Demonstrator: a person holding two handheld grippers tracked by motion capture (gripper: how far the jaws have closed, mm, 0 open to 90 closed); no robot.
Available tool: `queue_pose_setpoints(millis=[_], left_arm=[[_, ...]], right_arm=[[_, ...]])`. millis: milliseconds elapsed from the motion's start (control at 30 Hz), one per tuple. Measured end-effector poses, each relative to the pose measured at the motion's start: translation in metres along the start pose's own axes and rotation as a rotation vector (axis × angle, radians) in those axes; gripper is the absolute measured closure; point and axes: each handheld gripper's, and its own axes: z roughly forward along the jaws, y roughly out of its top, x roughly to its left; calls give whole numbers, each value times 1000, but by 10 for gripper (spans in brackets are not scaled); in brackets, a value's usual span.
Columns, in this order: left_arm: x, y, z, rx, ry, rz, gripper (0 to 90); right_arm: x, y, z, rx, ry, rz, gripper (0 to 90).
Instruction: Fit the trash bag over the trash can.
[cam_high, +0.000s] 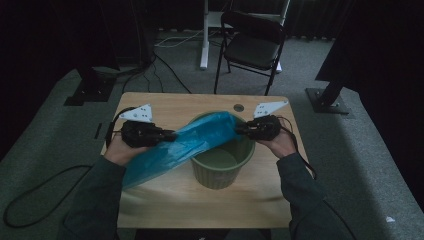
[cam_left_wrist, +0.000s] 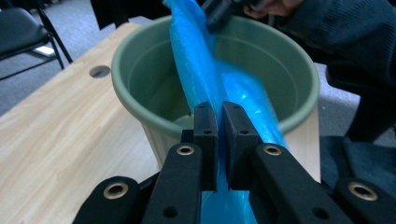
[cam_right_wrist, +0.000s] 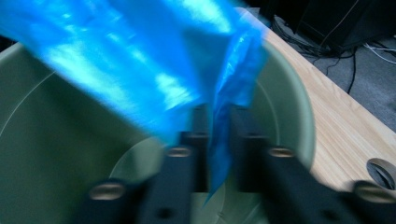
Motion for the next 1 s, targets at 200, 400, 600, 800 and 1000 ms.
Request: queue_pose_setpoints(millis=[200, 400, 600, 800, 1000], left_arm=[[-1, 6, 8, 5, -6, 2, 845], [-7, 5, 12, 48, -41, 21, 845], [-11, 3, 11, 78, -55, 33, 844], [-12, 0, 9, 93, -63, 36, 844], [-13, -2, 6, 96, -65, 39, 844]], right_arm=[[-3, 0, -9, -55, -22, 15, 565], [-5, -1, -20, -101, -39, 21, 552], [-8, 1, -22, -134, -63, 31, 554], [-11, 7, -24, -164, -97, 40, 571], [-14, 11, -27, -192, -133, 63, 836]])
